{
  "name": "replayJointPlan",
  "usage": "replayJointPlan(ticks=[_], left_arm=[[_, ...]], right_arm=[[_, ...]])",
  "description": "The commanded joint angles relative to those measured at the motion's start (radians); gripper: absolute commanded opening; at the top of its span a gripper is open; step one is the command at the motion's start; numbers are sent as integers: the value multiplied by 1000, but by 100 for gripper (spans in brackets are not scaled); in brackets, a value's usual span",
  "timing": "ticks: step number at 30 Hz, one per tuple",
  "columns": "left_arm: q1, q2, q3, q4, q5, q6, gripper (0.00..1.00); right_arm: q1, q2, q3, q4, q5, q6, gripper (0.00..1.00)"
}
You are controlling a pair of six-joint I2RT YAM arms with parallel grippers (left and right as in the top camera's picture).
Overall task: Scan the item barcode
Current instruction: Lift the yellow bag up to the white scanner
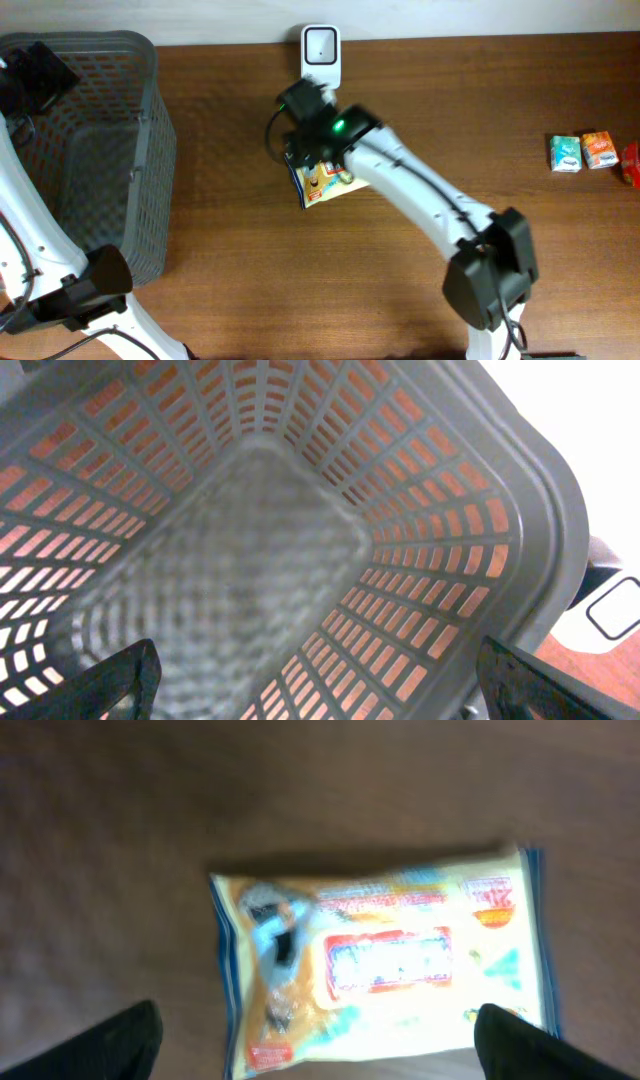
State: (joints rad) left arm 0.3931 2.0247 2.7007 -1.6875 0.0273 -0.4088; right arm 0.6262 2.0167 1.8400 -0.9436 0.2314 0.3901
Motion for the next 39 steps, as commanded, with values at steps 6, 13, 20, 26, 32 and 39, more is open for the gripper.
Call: replayJointPlan(ticks=[6, 13, 20, 26, 32, 39], left_arm=[[3, -24, 8, -1, 3, -6, 99], [3, -24, 8, -1, 3, -6, 99], [3, -24, 8, -1, 3, -6, 99], [3, -24, 8, -1, 3, -6, 99], [3, -24, 8, -1, 3, -6, 99], [3, -24, 8, -1, 3, -6, 99]], right_arm=[[-299, 35, -15, -89, -348, -103, 99], [-223, 182, -73, 66, -352, 236, 99], [-135, 252, -74, 62, -187, 663, 95], [-136, 347, -74, 96, -159, 669, 56], [-137, 324, 84, 95, -159, 293, 4], [-138, 323, 373, 259, -61, -221, 4]])
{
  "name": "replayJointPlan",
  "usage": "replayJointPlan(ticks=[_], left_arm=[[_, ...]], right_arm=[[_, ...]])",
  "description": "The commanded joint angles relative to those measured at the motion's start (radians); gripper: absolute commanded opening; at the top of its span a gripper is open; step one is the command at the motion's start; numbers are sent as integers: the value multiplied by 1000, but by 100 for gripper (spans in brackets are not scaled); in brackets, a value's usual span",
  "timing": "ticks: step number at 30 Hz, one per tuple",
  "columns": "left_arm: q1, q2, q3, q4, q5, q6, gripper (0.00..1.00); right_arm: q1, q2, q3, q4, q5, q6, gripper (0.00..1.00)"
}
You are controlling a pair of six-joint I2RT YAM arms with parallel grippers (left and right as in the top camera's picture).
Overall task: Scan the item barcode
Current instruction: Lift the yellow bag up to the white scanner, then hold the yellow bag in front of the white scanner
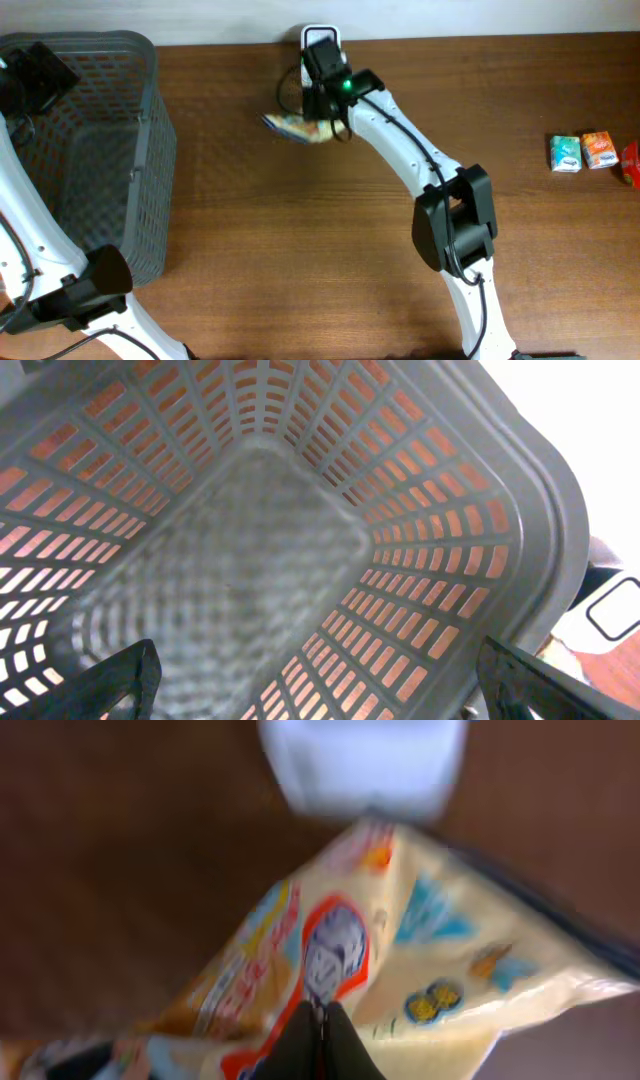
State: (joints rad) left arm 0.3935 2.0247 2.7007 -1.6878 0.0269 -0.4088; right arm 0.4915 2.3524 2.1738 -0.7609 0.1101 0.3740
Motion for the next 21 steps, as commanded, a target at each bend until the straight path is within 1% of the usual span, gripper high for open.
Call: replayJointPlan(ticks=[1, 3, 4, 5, 6, 7, 8, 9, 10, 12, 15, 16, 18, 19, 21], left_arm=[[2, -24, 8, 0, 4, -6, 99], [2, -24, 8, 0, 4, -6, 99], [2, -24, 8, 0, 4, -6, 99], [2, -24, 8, 0, 4, -6, 99], [2, -24, 8, 0, 4, -6, 99], [2, -24, 8, 0, 4, -6, 99], [2, -24, 8, 0, 4, -6, 99], [2, -24, 8, 0, 4, -6, 99], [2, -24, 8, 0, 4, -5, 99], [2, -24, 8, 0, 4, -6, 99], [2, -24, 8, 0, 4, -6, 99], [2, -24, 8, 0, 4, -6, 99], [2, -24, 8, 0, 4, -6, 99], [2, -24, 8, 0, 4, -6, 99], [2, -24, 8, 0, 4, -6, 99]], right_arm=[[-8, -12, 39, 112, 60, -228, 4], [-18, -12, 39, 153, 60, -228, 4], [-23, -12, 39, 140, 60, -226, 4], [-27, -10, 39, 45, 59, -158, 8], [-27, -6, 39, 5, 54, -117, 24], [-27, 0, 38, -35, 40, -66, 50], [-27, 11, 38, -74, 12, -7, 80], [-22, 29, 35, -113, -39, 77, 92], [-18, 44, 35, -134, -84, 129, 98], [1, 68, 35, -152, -188, 140, 99], [48, 110, 35, -163, -177, 143, 99], [61, 127, 35, -164, -151, 163, 99], [85, 163, 35, -183, -34, 268, 99], [91, 182, 35, -182, -18, 302, 99], [98, 224, 35, -156, -19, 313, 98]])
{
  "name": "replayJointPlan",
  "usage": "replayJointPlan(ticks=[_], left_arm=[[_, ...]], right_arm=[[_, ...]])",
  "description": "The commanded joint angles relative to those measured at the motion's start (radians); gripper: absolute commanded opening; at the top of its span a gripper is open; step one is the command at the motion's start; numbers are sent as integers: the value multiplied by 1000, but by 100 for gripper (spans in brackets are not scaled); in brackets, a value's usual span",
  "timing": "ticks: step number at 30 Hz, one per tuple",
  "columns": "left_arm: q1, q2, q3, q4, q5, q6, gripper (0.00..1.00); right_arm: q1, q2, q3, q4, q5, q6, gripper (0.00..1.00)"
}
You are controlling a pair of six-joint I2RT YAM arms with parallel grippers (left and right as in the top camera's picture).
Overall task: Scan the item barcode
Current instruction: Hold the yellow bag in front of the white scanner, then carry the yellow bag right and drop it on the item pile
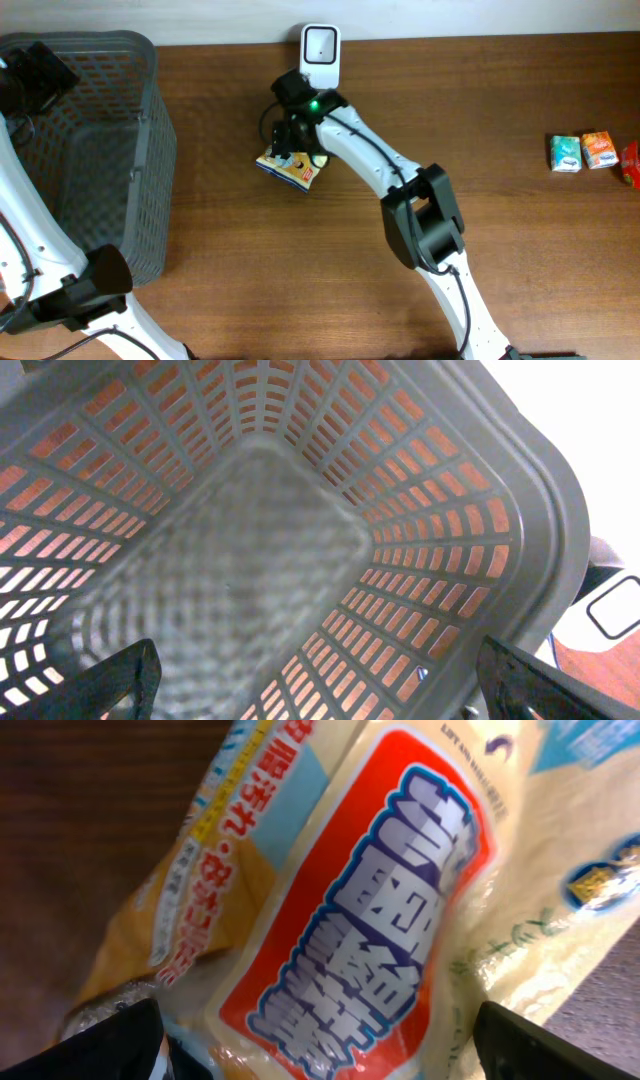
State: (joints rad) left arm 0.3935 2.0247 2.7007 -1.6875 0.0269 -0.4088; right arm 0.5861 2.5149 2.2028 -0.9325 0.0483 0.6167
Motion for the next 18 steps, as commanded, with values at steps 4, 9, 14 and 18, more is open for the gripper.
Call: replayJointPlan(ticks=[4, 9, 14, 18], left_arm=[[2, -24, 8, -1, 4, -6, 99], [2, -24, 8, -1, 4, -6, 99], [2, -24, 8, -1, 4, -6, 99], [2, -24, 8, -1, 4, -6, 99]], right_arm=[[3, 109, 6, -1, 71, 69, 4], [2, -33, 9, -40, 165, -5, 4], [3, -242, 9, 92, 294, -359, 4], [-9, -230, 8, 329, 304, -615, 4]])
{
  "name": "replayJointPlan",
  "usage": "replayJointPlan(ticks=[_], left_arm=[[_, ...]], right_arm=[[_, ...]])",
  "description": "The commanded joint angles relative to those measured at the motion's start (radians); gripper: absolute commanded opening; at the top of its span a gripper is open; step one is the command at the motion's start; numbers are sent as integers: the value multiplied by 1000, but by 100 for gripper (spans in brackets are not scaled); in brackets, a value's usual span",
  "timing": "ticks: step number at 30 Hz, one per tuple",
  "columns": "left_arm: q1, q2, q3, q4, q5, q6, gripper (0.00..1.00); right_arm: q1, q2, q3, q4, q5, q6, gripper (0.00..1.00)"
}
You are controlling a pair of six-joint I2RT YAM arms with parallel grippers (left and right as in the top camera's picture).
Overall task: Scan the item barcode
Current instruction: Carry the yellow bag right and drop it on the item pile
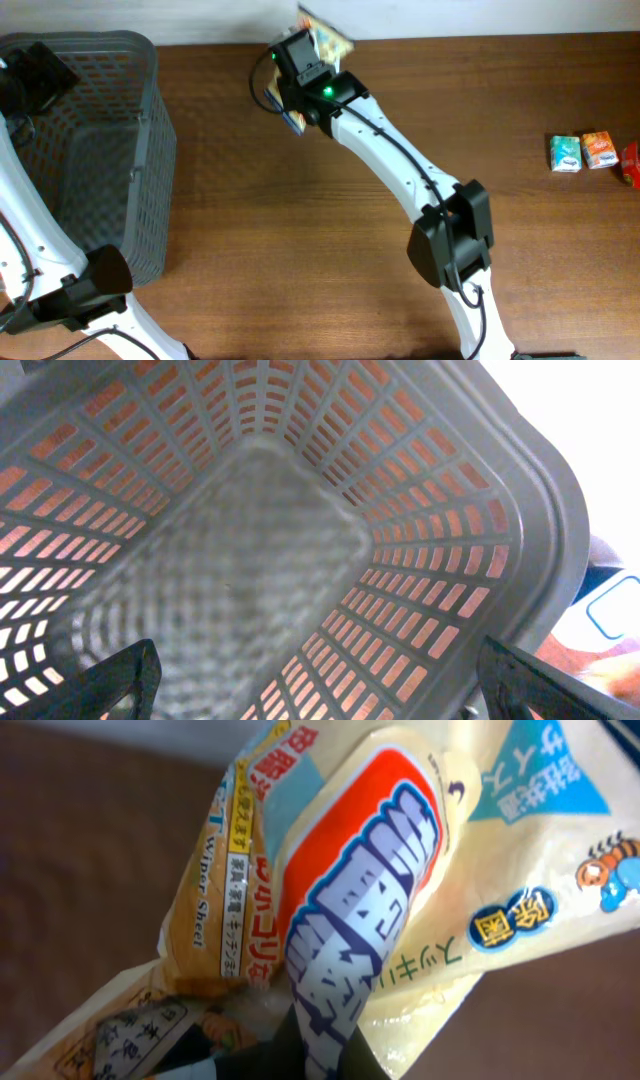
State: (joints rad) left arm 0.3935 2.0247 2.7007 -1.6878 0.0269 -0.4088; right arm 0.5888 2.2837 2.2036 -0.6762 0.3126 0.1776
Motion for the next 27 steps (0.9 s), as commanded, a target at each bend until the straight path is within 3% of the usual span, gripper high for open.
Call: replayJointPlan(ticks=[1, 7, 10, 12, 16, 20, 27], left_arm=[[2, -24, 8, 0, 4, -6, 99], [2, -24, 8, 0, 4, -6, 99], [2, -24, 8, 0, 4, -6, 99], [2, -24, 8, 0, 4, -5, 99], [2, -24, 8, 0, 4, -6, 99], [2, -24, 8, 0, 4, -6, 99], [2, -24, 8, 0, 4, -6, 99]], right_arm=[[-23, 20, 7, 119, 40, -190, 4], [-126, 167, 7, 304, -104, -184, 4], [-141, 175, 7, 314, -103, -139, 4], [-143, 156, 7, 292, -99, -134, 4], [-207, 2, 7, 205, -39, 37, 4], [-446, -140, 7, 28, -35, 179, 4], [-891, -107, 7, -262, -40, 208, 4]])
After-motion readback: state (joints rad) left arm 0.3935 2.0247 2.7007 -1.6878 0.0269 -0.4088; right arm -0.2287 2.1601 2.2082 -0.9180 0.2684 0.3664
